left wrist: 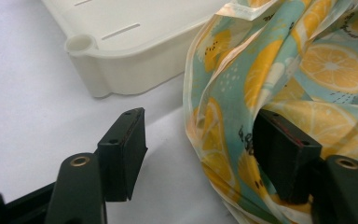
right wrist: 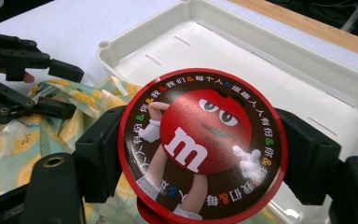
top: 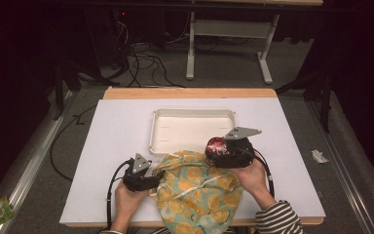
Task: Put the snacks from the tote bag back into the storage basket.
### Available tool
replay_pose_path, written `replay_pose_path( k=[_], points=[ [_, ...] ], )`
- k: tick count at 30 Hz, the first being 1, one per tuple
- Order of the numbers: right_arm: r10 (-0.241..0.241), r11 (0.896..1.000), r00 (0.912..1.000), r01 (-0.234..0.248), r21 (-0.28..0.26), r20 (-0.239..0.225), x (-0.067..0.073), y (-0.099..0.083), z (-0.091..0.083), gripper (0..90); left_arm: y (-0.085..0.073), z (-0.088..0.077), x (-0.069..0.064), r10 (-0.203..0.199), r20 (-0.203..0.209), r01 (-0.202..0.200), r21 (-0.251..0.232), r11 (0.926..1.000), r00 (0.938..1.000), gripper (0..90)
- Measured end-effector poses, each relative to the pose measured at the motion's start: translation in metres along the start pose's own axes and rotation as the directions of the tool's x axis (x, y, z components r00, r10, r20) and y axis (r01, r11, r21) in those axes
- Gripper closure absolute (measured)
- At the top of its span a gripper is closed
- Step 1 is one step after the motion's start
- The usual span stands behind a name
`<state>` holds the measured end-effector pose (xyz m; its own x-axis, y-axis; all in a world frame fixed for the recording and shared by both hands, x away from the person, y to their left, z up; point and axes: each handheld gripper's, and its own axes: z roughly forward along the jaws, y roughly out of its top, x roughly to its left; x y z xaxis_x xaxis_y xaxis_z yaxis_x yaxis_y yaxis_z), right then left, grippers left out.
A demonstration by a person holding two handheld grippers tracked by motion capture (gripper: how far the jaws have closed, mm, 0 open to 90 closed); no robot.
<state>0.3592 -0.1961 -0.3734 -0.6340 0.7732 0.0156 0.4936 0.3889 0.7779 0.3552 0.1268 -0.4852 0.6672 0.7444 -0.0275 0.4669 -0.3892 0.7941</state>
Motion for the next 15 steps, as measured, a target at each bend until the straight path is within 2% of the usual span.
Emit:
replay_pose_path(
  k=[9,15],
  points=[
    [0.012,1.0,0.9994,-0.012,0.006,0.032,-0.009,0.008,-0.002,26.5,0.0,0.0,0.001,-0.004,0.009,0.004,-0.009,0.9999,0.9999,36.2],
    [0.029,0.999,0.9988,-0.029,0.019,0.041,-0.017,0.012,0.003,26.5,0.0,0.0,0.001,-0.002,0.01,0.002,-0.009,1.0,1.0,36.2]
  ],
)
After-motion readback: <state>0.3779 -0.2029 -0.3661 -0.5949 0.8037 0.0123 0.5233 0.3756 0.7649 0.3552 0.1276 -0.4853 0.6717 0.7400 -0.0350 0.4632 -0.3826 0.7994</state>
